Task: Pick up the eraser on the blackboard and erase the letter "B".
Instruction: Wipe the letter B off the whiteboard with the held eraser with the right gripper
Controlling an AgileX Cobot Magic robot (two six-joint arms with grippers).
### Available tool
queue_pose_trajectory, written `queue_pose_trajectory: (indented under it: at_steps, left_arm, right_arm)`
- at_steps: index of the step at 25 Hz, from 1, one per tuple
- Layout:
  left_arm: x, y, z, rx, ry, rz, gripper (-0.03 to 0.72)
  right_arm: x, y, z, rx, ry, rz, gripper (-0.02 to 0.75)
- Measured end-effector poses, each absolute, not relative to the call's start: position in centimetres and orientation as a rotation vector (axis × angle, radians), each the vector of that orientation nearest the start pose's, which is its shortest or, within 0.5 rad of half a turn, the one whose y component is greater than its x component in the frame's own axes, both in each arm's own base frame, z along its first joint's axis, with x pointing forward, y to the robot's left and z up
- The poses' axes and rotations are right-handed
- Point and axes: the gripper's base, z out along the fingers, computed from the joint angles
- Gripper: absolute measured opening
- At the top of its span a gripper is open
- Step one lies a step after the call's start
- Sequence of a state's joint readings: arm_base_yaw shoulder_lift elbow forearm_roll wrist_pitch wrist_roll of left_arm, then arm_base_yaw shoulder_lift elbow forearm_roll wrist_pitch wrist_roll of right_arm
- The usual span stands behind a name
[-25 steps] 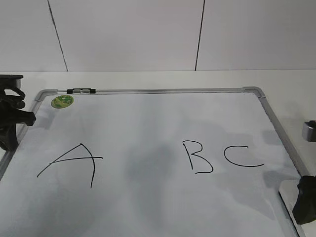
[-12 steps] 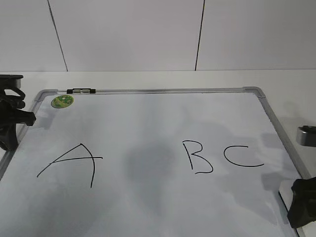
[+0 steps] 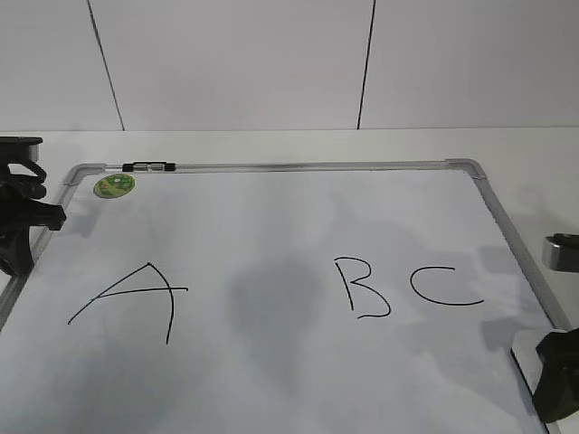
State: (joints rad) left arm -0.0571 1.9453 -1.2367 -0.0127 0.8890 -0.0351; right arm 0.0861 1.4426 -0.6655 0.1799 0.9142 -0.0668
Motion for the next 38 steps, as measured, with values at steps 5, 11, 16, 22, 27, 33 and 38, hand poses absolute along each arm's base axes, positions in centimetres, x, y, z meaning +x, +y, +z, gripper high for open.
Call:
queue_pose_trajectory:
  at_steps: [5,11,16,22,27,33,38]
  left_arm:
    - [36.1,-2.2,15.3,0.022,3.082,-0.02,0.019]
    - [36.1,-2.2,15.3,0.022,3.082,-0.02,0.019]
    - [36.1,-2.2,15.3,0.021,3.082,-0.022,0.019]
    - [36.1,-2.2,15.3,0.021,3.082,-0.022,0.019]
    - [36.1,-2.2,15.3,0.021,3.082,-0.022,0.019]
    - [36.1,-2.2,15.3,0.021,3.082,-0.022,0.019]
    - [36.1,-2.2,15.3,0.021,3.082,-0.022,0.019]
  right_arm:
    - [20.5,3.0,17.5,-0.069,3.171,0.218,0.547]
    - [20.6,3.0,17.6,-0.066,3.165,0.218,0.545]
    - [21.3,3.1,18.6,-0.084,3.167,0.214,0.544]
    - [22.7,3.2,20.6,-0.1,3.128,0.22,0.544]
    - [24.2,3.8,22.7,-0.121,3.058,0.232,0.544]
    - [25.7,7.6,23.9,-0.237,3.053,0.151,0.544]
    - [27.6,11.3,23.5,-0.344,3.065,0.136,0.544]
